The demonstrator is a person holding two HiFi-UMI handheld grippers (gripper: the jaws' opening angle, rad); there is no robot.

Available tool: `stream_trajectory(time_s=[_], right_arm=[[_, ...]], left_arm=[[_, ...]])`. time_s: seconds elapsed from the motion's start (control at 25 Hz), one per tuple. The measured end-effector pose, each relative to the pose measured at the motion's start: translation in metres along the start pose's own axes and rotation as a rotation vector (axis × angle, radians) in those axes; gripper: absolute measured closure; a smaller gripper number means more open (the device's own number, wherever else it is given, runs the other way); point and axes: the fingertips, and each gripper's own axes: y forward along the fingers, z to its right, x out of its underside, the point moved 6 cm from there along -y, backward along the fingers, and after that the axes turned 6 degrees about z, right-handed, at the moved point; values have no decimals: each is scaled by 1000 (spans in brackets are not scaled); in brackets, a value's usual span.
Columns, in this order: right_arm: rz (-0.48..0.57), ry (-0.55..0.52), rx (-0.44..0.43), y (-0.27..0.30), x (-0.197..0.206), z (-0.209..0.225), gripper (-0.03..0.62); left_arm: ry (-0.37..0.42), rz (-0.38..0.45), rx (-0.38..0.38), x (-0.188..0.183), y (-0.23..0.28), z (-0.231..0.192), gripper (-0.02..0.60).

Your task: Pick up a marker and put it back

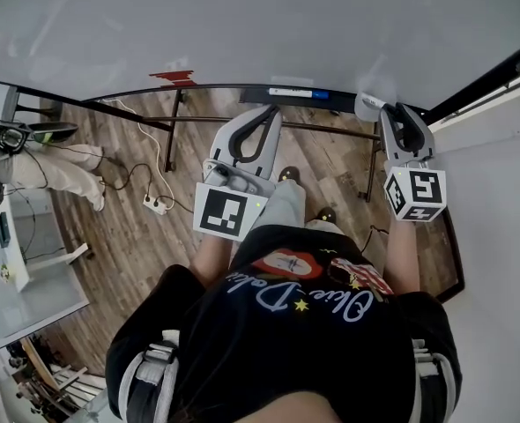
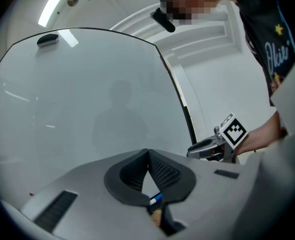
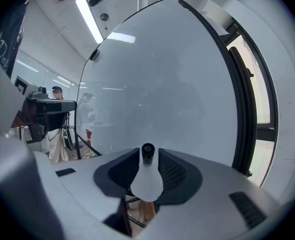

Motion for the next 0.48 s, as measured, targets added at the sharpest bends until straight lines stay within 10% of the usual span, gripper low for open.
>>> stream_trajectory(time_s=[0.48], right_arm=[[113, -23, 19, -18, -38, 1, 520]], left_arm=[[-10, 4, 5, -1, 1, 4, 578]])
